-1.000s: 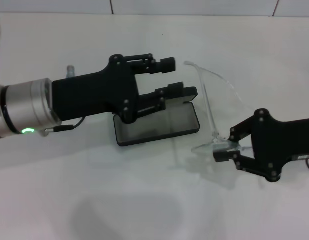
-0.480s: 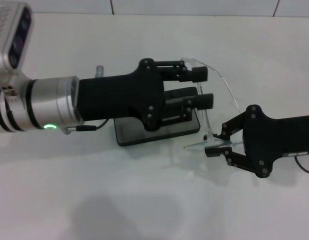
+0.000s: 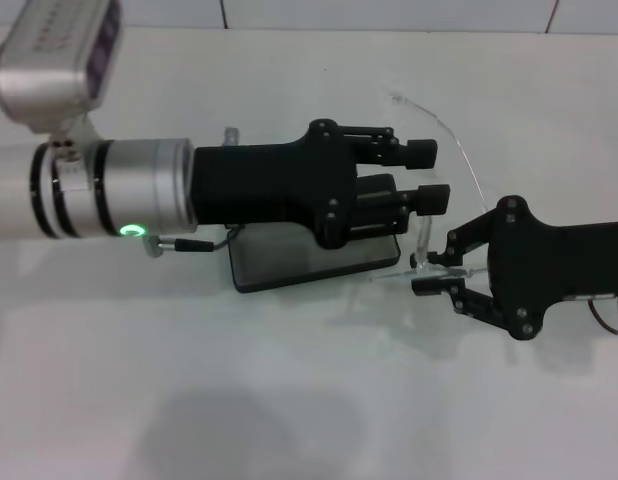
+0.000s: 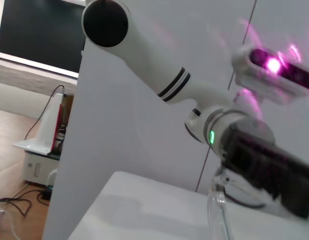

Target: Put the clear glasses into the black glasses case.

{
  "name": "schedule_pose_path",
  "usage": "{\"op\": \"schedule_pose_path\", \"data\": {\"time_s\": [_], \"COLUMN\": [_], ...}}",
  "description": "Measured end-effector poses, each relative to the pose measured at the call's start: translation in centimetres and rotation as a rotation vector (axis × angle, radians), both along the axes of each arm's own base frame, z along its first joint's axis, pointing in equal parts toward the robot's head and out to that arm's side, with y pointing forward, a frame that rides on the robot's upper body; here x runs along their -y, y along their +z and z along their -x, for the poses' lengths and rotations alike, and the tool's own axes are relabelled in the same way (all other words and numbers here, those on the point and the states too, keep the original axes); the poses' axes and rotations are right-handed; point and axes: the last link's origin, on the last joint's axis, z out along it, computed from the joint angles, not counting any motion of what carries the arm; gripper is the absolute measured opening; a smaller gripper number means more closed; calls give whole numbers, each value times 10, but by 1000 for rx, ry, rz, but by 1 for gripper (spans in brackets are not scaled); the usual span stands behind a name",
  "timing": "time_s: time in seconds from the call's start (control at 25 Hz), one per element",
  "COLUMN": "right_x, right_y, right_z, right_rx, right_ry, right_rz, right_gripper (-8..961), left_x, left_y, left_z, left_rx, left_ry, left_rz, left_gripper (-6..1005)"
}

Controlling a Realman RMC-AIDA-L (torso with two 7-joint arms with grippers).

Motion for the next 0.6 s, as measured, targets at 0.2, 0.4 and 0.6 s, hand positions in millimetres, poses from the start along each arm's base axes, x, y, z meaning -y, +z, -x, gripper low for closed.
{"op": "schedule_pose_path", "data": {"time_s": [0.2, 0.4, 0.6], "right_x": [0, 1, 12], "right_y": [1, 4, 19], "right_z": [1, -4, -14], "right_rx": [-7, -6, -52], "right_ry": [18, 24, 67], "right_rz": [-17, -43, -85], "right_gripper": [124, 124, 124], "left_x": [-8, -10, -13], "left_y": [-4, -4, -2], "left_z": [-4, -6, -7], "left_rx": [-60, -78, -90], "left_ry": [42, 35, 42], "left_rz": [48, 60, 67], "left_gripper": [469, 468, 468]}}
